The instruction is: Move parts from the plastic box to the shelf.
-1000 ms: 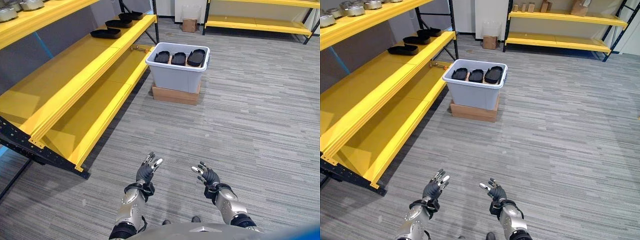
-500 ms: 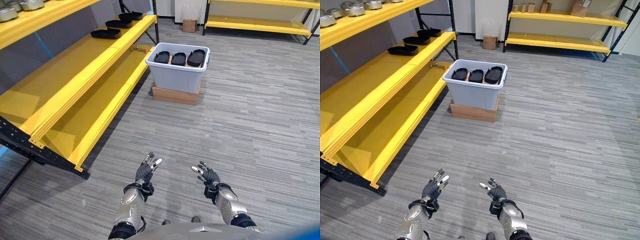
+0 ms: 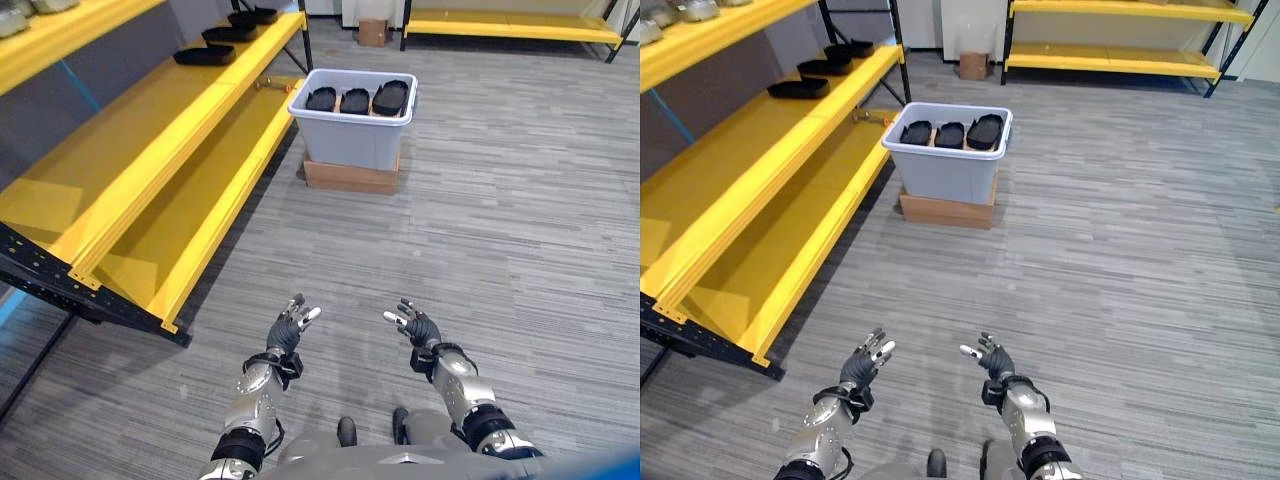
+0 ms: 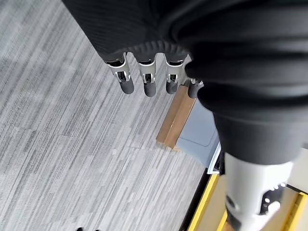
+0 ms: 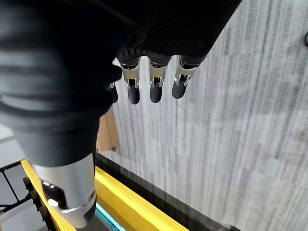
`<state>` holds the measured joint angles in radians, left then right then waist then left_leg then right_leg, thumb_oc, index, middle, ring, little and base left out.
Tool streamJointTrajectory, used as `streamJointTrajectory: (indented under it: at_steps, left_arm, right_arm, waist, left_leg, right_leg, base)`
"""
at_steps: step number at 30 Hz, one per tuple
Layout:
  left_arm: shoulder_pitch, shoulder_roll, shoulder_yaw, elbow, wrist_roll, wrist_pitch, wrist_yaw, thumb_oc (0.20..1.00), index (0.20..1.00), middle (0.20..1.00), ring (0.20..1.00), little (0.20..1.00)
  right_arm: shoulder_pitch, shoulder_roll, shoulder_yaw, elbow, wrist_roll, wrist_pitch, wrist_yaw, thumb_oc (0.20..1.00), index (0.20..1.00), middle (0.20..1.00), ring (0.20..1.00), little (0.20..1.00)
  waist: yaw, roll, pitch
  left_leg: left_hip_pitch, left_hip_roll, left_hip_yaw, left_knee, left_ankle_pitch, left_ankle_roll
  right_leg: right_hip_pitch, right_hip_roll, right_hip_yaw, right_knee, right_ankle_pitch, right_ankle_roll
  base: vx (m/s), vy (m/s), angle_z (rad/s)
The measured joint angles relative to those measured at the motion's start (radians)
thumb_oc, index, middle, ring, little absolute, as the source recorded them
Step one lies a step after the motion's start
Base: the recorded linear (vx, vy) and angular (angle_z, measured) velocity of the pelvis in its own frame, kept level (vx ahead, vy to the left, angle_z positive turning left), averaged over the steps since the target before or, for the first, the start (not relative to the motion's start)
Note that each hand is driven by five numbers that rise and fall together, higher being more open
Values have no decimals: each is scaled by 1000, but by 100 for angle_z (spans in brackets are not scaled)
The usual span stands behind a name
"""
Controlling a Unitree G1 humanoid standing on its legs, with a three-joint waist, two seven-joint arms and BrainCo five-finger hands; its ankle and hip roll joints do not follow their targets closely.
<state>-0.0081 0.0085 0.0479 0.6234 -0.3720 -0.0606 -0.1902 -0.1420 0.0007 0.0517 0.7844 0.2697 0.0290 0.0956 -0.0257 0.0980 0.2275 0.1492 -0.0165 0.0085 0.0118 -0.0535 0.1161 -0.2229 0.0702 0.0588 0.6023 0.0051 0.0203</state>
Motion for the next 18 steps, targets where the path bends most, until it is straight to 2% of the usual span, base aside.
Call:
streamJointTrajectory:
  at_steps: [1,3,5,8,9,11,12,13,14,16,17,18]
  left_arm:
    - [1,0,-2,0,0,-1,0,1000,1000,1000,1000,1000]
    - [-5,-6,-2,10,1,-2,0,1000,1000,1000,1000,1000]
    - [0,2,0,13,1,-2,0,1000,1000,1000,1000,1000]
    - [-2,-3,5,35,0,-2,-1,1000,1000,1000,1000,1000]
    - [-2,-5,10,46,0,-2,-1,1000,1000,1000,1000,1000]
    - [5,-24,12,49,0,-1,-1,1000,1000,1000,1000,1000]
    - [13,-22,12,46,0,-3,-1,1000,1000,1000,1000,1000]
    - [28,-17,12,39,1,-4,-2,1000,1000,1000,1000,1000]
    - [35,-25,31,52,1,-3,-1,1000,1000,1000,1000,1000]
    - [38,-41,33,56,1,-4,-1,1000,1000,1000,1000,1000]
    - [34,-46,15,52,1,-6,-5,1000,1000,1000,1000,1000]
    - [33,-52,-1,49,3,-6,-6,1000,1000,1000,1000,1000]
  right_arm:
    - [0,0,-5,0,0,0,1,1000,1000,1000,1000,1000]
    - [-2,-2,-9,-4,0,0,4,1000,1000,1000,1000,1000]
    - [1,2,-8,-3,0,1,2,1000,1000,1000,1000,1000]
    - [-17,10,-16,0,0,1,-2,1000,1000,1000,1000,1000]
    - [-20,11,-24,3,-1,1,-3,1000,1000,1000,1000,1000]
    - [-16,20,-44,28,-3,1,-4,1000,1000,1000,1000,1000]
    - [-8,21,-44,37,-4,1,-6,1000,1000,1000,1000,1000]
    - [14,26,-44,40,-8,1,-7,1000,1000,1000,1000,1000]
    - [13,25,-43,57,-11,2,-7,1000,1000,1000,1000,1000]
    - [21,11,-42,58,-11,-2,-11,1000,1000,1000,1000,1000]
    - [21,-12,-39,53,-11,-2,-13,1000,1000,1000,1000,1000]
    - [24,-44,-40,46,-11,-3,-14,1000,1000,1000,1000,1000]
  waist:
    - [-1,4,6]
    - [-22,-12,31]
    - [-34,-33,36]
    - [-36,-48,26]
    - [-37,-45,20]
    - [-35,-17,-13]
    - [-38,-15,-32]
    - [-41,-40,-69]
    - [-20,-23,-92]
    - [-38,21,-130]
    - [-39,30,-143]
    - [-48,44,-153]
  left_leg:
    - [2,2,1,2,-2,0]
    - [0,3,-20,23,-6,11]
    - [-2,4,-21,34,-19,-1]
    - [7,9,-10,43,-48,-22]
    - [10,18,-9,46,-64,-33]
    - [22,63,-22,51,-113,-76]
    - [32,67,-38,49,-128,-93]
    - [61,64,-51,32,-144,-112]
    - [106,87,-50,6,-165,-124]
    - [113,134,-49,31,-184,-153]
    - [114,134,-45,56,-185,-159]
    - [113,131,-39,96,-185,-164]
  right_leg:
    - [-25,-3,-11,-6,-17,-6]
    - [-45,13,-31,-219,-31,18]
    - [-77,8,-55,-307,-32,16]
    - [-70,-22,-141,-527,-31,15]
    - [-72,-29,-151,-555,-30,15]
    - [-63,-44,-156,-486,-29,11]
    - [-41,-50,-156,-471,-45,33]
    - [23,-80,-152,-484,-96,65]
    - [34,-64,-176,-489,-36,58]
    - [60,-11,-188,-495,-33,60]
    - [77,1,-191,-503,-10,41]
    - [117,24,-214,-528,-14,30]
  base:
    - [143,83,7]
    - [151,42,19]
    - [187,-15,23]
    - [211,-33,-5]
    - [286,-58,-11]
    - [336,-69,9]
    - [340,-61,33]
    - [334,-61,5]
    - [196,-33,4]
    - [238,-34,10]
    - [511,-74,18]
    - [497,-72,9]
